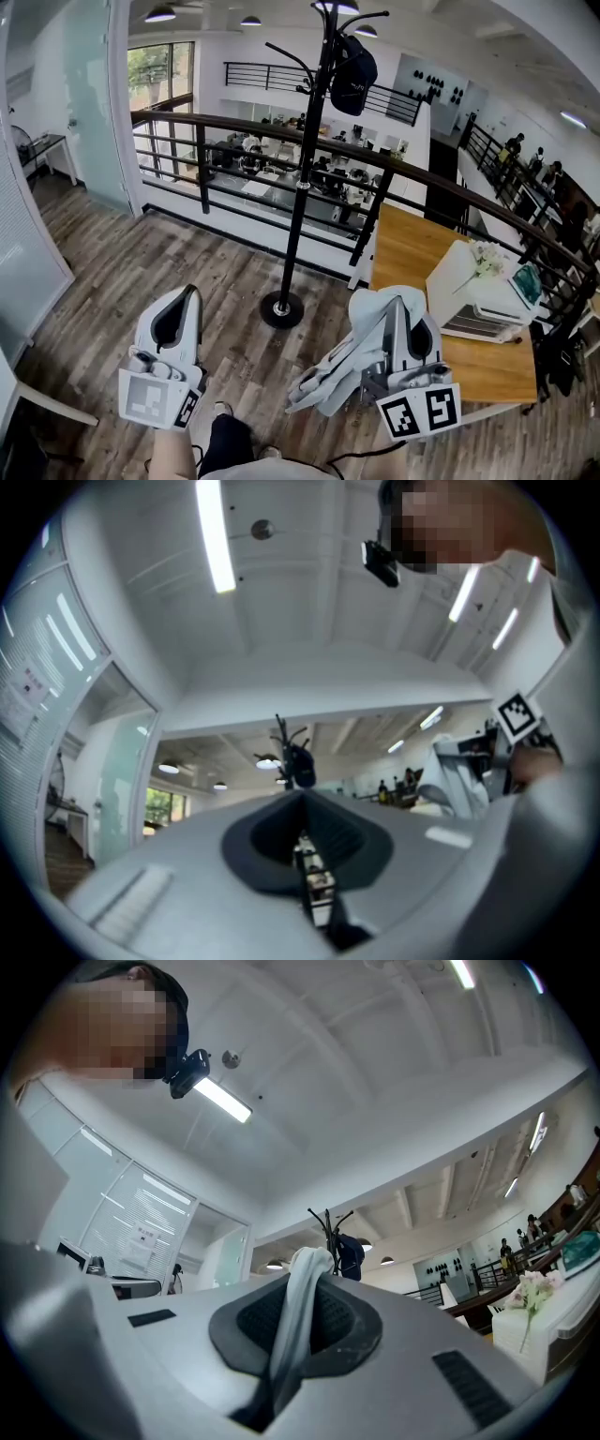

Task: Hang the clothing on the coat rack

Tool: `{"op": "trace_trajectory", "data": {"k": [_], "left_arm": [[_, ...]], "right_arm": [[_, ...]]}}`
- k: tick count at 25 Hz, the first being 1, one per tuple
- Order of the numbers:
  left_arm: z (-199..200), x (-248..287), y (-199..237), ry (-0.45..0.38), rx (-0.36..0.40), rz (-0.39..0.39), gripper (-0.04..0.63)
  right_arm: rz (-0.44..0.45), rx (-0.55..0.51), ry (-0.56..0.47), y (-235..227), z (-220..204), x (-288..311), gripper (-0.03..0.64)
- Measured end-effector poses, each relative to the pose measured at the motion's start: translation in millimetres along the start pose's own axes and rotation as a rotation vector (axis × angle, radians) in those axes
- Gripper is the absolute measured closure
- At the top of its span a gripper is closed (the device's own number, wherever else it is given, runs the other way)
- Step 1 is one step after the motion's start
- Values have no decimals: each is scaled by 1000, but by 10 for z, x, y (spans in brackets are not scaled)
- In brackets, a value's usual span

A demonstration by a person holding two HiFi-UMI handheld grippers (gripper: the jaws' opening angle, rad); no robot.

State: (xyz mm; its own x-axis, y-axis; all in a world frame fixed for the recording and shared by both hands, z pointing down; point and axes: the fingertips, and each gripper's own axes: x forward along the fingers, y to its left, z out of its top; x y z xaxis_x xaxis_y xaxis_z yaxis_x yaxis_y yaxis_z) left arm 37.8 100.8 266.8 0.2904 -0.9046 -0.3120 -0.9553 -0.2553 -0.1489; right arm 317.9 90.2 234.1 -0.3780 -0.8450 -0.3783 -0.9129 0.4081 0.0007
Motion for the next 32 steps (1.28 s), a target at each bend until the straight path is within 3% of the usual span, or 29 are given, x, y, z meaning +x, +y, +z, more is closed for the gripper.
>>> {"op": "trace_trajectory", "data": {"k": [12, 32], "left_arm": [[-336, 657, 323, 1, -42, -34, 589], [-806, 2026, 1588, -48, -75, -159, 588]], "right_arm": [[-28, -18, 12, -130, -237, 606, 612], [-152, -75, -36, 54, -619, 2139, 612]]}}
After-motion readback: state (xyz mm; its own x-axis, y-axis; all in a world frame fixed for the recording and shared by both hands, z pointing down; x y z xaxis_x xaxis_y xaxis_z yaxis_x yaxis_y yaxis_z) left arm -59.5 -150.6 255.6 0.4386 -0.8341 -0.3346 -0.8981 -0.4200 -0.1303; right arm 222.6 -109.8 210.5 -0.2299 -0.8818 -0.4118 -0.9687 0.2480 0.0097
